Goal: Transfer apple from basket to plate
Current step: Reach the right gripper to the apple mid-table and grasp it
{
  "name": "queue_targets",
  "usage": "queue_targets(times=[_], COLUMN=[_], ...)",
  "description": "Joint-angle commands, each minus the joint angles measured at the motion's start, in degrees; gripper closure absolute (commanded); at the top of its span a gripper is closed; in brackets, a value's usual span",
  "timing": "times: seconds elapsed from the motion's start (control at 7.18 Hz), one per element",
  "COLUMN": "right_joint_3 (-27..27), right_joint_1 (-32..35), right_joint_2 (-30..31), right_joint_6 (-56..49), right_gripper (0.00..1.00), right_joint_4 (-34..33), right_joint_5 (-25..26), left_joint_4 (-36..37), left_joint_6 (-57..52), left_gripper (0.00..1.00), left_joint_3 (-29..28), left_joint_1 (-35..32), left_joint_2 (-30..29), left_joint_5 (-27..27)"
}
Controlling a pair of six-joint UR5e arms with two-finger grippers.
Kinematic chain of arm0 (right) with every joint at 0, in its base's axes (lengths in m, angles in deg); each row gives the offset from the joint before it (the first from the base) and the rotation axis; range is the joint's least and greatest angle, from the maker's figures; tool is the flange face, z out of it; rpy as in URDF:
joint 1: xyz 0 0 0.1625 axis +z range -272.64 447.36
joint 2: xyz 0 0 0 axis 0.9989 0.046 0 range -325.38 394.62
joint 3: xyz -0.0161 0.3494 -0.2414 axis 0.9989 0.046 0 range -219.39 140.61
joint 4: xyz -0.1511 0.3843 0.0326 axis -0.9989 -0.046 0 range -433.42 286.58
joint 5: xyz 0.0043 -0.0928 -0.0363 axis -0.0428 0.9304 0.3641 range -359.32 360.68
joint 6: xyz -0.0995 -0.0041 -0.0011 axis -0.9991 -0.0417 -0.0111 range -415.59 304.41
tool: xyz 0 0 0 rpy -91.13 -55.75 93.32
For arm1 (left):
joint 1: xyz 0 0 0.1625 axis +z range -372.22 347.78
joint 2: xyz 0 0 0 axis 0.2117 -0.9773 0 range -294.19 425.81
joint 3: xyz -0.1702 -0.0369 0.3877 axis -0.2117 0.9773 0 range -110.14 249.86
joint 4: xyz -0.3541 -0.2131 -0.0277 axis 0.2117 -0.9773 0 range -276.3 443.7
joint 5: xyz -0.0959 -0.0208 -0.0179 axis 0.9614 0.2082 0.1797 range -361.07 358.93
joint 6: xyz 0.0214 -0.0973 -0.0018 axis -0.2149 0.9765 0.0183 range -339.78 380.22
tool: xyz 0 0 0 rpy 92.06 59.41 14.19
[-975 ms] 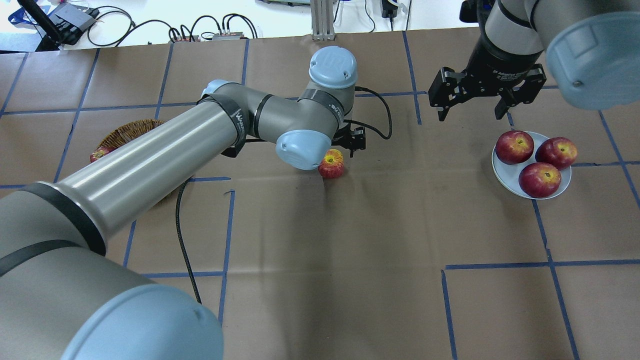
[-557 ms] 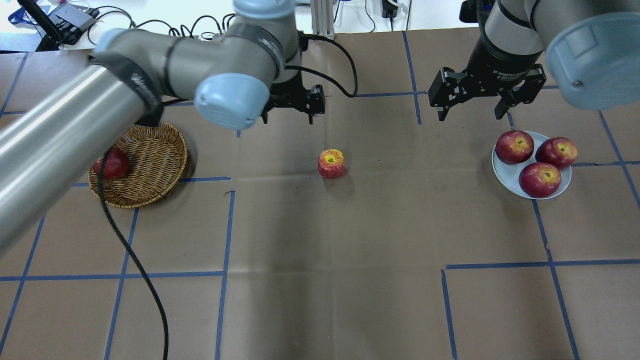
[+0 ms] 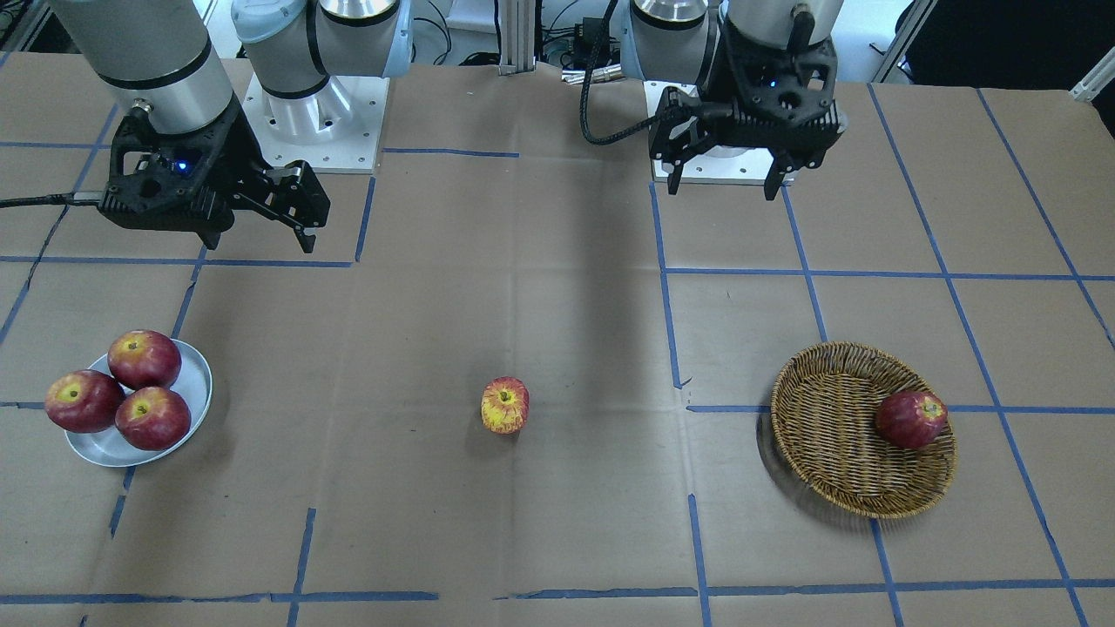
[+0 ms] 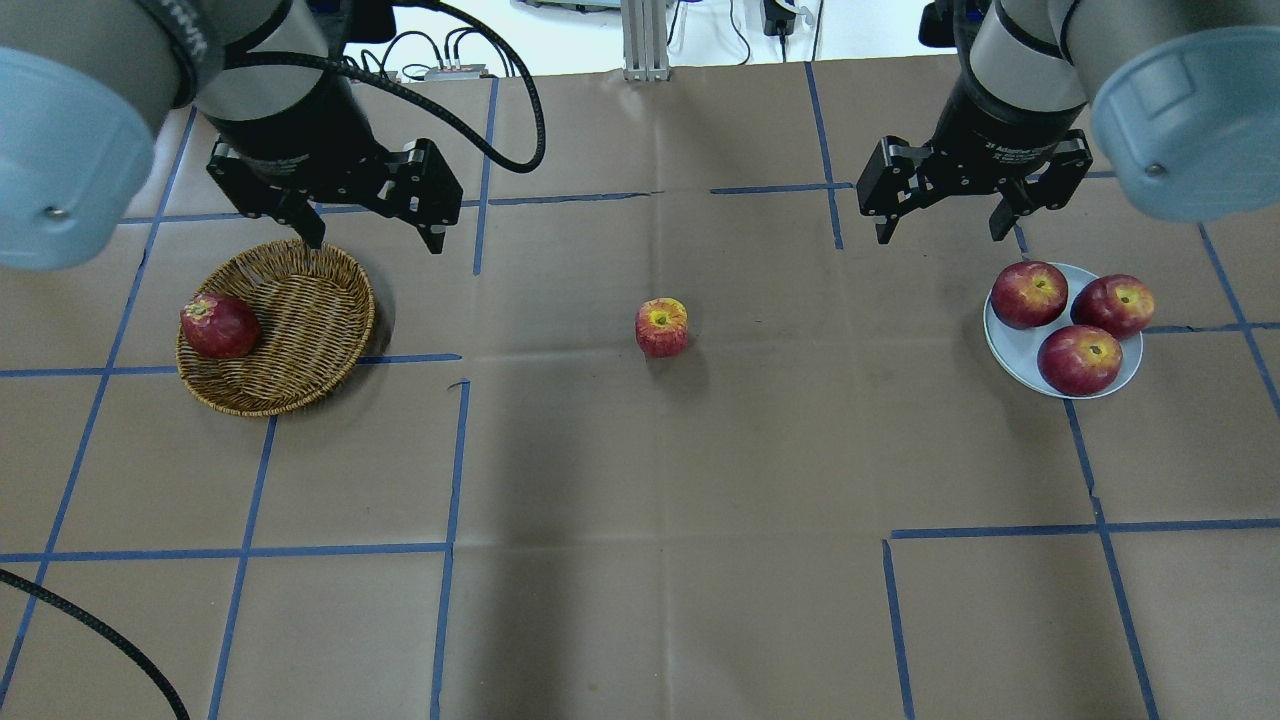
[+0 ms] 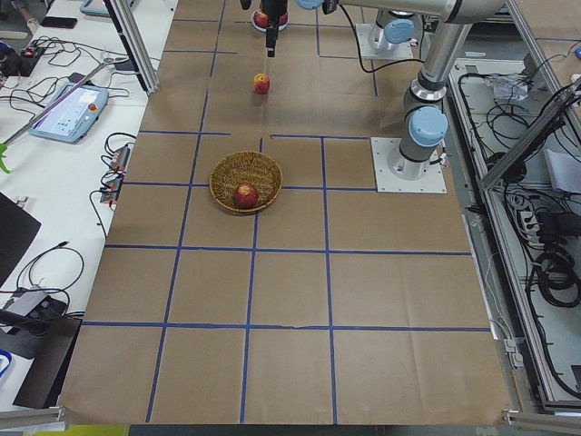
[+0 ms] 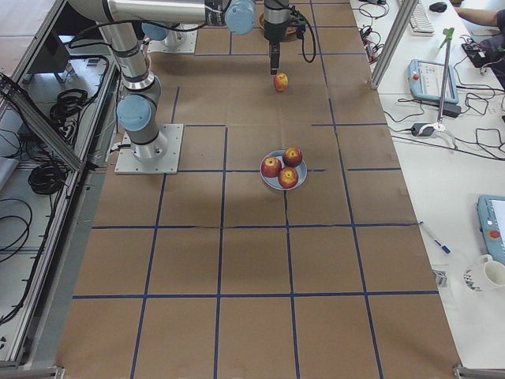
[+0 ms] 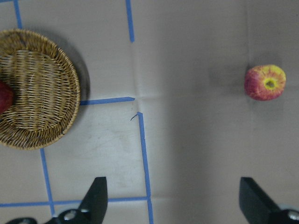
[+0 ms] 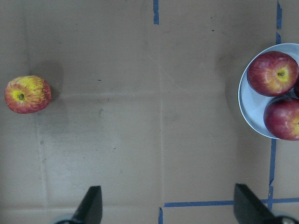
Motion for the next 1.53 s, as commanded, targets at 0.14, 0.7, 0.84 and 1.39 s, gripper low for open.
queue_targets(times=[0.14, 0.7, 0.84, 1.39], right_joint_3=[0.5, 7.4, 8.1, 4.8], right_joint_1=[1.5, 16.8, 19.0, 23.4], right_joint_2=[-1.1, -12.8, -15.1, -23.0], right_joint_6=[1.3, 17.3, 20.0, 25.8], right_gripper=[0.00, 0.00, 0.00, 0.01], right_joint_4=[-1.2, -8.1, -9.7, -19.6], right_joint_5=[0.1, 0.8, 2.0, 2.3], left_joint_4=[-0.6, -0.8, -0.9, -1.9], left_joint_6=[-1.0, -0.9, -1.0, -0.9], left_gripper=[0.01, 0.01, 0.01, 0.01], left_joint_3=[0.8, 0.9, 0.9, 0.9], left_joint_1=[3.1, 3.4, 3.3, 3.4], left_joint_2=[0.7, 0.9, 1.0, 1.6], left_joint_5=[0.1, -0.1, -0.1, -0.2])
